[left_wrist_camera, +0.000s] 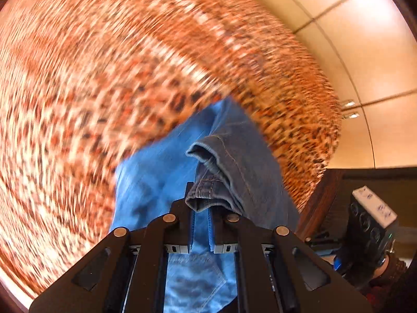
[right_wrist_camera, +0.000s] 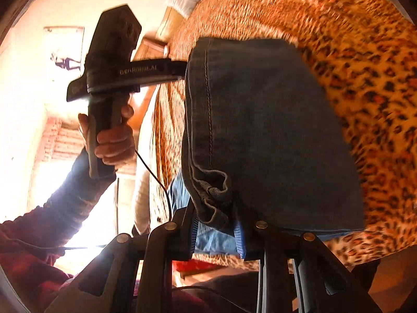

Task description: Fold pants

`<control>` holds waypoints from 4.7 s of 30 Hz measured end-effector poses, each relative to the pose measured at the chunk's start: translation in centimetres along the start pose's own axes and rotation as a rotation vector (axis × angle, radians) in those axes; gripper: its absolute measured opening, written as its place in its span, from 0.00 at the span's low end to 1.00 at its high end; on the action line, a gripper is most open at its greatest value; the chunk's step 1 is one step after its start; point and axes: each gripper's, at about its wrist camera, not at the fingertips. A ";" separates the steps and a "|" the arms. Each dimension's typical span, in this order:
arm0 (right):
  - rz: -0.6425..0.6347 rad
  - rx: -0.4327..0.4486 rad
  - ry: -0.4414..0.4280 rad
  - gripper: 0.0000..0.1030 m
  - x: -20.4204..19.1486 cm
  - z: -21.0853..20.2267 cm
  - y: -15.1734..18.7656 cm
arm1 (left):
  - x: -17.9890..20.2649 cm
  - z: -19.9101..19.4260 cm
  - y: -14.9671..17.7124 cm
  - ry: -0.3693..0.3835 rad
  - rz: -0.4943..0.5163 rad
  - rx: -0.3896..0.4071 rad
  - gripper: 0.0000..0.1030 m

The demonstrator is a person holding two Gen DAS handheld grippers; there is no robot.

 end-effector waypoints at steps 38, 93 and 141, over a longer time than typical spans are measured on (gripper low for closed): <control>-0.651 -0.503 0.259 0.73 -8.4 8.3 -20.6 | 6.9 5.9 21.2 0.022 -1.248 0.309 0.58; -0.932 -0.609 0.357 0.54 -11.5 11.4 -15.1 | 9.4 3.2 27.1 0.155 -1.520 0.665 0.53; -1.370 -0.941 0.334 0.20 -24.5 35.3 5.0 | 0.4 1.0 45.6 0.157 -1.876 0.987 0.12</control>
Point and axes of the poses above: each gripper's, at about its wrist camera, not at the fingertips, and z roughly the way its jaws point, x to its right, y to its underside, and after that the axes turned 8 degrees about z, right-handed
